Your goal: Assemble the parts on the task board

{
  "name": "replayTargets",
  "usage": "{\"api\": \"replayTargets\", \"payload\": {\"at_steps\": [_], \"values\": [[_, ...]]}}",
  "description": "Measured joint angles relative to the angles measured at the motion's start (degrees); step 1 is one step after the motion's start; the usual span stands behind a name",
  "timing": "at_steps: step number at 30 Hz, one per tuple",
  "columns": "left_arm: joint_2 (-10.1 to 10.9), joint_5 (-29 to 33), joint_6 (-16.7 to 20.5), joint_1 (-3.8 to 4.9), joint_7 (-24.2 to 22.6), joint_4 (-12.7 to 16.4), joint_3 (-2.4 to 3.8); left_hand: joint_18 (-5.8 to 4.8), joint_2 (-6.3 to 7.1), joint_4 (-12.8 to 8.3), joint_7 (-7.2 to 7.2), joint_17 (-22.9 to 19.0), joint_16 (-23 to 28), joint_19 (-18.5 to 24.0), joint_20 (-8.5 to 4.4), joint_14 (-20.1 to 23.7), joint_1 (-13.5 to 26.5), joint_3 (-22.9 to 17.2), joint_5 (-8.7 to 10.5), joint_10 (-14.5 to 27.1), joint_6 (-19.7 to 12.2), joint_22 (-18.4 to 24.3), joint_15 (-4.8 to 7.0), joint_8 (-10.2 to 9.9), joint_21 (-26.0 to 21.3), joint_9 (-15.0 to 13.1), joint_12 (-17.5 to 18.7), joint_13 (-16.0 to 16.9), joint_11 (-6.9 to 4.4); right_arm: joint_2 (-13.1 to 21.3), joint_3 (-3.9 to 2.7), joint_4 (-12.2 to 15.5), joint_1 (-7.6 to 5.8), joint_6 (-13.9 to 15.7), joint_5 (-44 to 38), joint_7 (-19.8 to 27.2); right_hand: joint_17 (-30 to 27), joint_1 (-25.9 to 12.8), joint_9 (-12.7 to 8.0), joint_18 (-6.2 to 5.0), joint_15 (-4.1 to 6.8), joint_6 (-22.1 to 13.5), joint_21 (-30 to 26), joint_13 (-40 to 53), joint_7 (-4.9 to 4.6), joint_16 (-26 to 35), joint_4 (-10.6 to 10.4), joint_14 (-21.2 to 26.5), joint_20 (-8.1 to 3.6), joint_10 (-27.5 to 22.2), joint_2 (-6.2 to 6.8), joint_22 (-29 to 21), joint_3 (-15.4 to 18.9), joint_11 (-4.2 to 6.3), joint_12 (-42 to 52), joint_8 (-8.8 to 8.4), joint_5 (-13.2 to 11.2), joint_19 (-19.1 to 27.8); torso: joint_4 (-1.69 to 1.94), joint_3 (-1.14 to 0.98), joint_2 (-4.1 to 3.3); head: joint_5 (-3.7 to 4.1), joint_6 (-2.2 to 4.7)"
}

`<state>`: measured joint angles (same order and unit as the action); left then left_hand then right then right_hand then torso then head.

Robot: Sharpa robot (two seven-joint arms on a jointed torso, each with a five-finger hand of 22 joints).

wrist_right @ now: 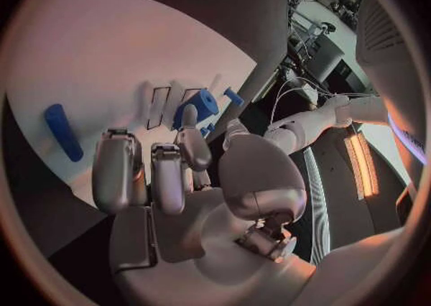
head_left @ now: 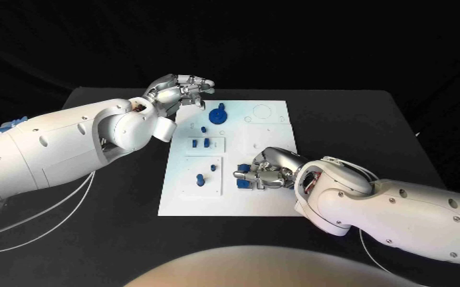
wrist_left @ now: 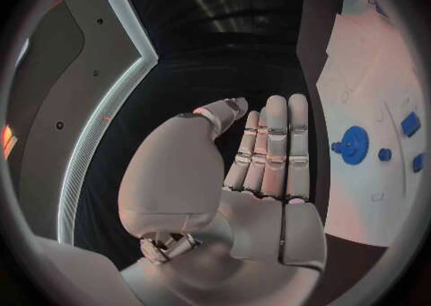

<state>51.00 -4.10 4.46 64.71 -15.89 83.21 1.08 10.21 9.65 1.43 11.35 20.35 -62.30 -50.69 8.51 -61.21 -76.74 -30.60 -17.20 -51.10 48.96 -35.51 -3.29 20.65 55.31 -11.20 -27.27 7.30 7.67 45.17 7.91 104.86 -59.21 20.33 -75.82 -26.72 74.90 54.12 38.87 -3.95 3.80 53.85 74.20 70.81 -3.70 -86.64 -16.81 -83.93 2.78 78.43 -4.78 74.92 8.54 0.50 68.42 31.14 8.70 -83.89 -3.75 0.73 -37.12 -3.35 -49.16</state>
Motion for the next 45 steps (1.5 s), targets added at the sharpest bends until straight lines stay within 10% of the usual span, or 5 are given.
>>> {"api": "replayTargets", "payload": {"at_steps": [7, 16, 35, 45], "values": [[0.01, -0.01, 0.00, -0.01, 0.01, -0.01, 0.00, 0.00, 0.00, 0.00, 0.00, 0.00, 0.00, 0.00, 0.00, 0.00, 0.00, 0.00, 0.00, 0.00, 0.00, 0.00, 0.00, 0.00, 0.00, 0.00, 0.00, 0.00, 0.00, 0.28, 0.00, -0.34, 0.01, -0.55, 0.12, 0.26, 0.00, 14.44, 0.02, 0.00, 0.00, 0.22, 0.24, 1.04, 0.22, -0.26, 2.22, 0.01, -0.22, 0.62, -0.01, -0.01, -0.69, 0.23, 0.37, -0.79, 0.53, -0.22, -0.09, 0.03, 0.02, -0.18, 0.00], [0.05, -0.02, 0.00, -0.01, 0.04, 0.01, 0.00, 0.00, 0.00, 0.00, 0.00, 0.00, 0.00, 0.00, 0.00, 0.00, 0.00, 0.00, 0.00, 0.00, 0.00, -0.01, 0.00, 0.00, 0.00, 0.01, 0.00, 0.01, 0.00, 0.47, 0.00, -1.28, 0.01, -1.21, -0.22, 0.25, 0.05, 19.54, -0.27, 0.00, 0.40, 0.62, 0.46, 2.34, 0.63, -0.26, 1.81, 0.00, -0.46, 1.01, -0.78, -0.01, -3.49, 0.23, 1.26, -1.23, -0.07, -0.04, -0.03, 0.03, 0.01, -0.07, 0.06], [0.11, -0.02, 0.00, -0.01, 0.06, -0.01, -0.01, 0.00, 0.00, 0.00, 0.00, 0.01, 0.00, 0.00, 0.00, 0.00, 0.00, 0.00, 0.00, 0.00, 0.00, -0.02, 0.00, 0.00, 0.00, -0.03, 0.00, 0.01, 0.00, 4.32, -0.03, -0.29, -0.16, 0.07, -1.50, 0.27, 0.04, 20.91, -0.35, 0.00, 0.38, 0.82, 0.12, 2.21, 0.83, -0.45, 0.67, 0.02, -0.63, 1.00, -0.69, 0.01, -4.22, 0.21, 1.12, -1.58, -0.29, -0.21, -0.09, -0.06, -0.05, -0.18, 0.05], [0.21, -0.02, 0.02, -0.01, 0.07, 0.01, -0.02, 0.00, 0.00, 0.00, 0.00, 0.01, 0.00, 0.00, 0.00, 0.00, 0.00, 0.00, 0.00, 0.00, 0.00, -0.02, 0.00, 0.00, 0.00, -0.03, 0.00, 0.02, 0.00, 12.28, -0.16, 1.50, -1.62, 4.04, -0.90, 2.76, 0.03, 21.73, -1.78, 0.00, -0.03, -1.55, -0.88, 0.58, -0.89, -0.45, 0.44, 0.00, -0.61, 0.26, 2.11, 0.02, -4.46, -0.74, -1.15, -4.88, -0.29, -0.20, -0.23, -0.07, 0.04, 0.47, 0.15]]}}
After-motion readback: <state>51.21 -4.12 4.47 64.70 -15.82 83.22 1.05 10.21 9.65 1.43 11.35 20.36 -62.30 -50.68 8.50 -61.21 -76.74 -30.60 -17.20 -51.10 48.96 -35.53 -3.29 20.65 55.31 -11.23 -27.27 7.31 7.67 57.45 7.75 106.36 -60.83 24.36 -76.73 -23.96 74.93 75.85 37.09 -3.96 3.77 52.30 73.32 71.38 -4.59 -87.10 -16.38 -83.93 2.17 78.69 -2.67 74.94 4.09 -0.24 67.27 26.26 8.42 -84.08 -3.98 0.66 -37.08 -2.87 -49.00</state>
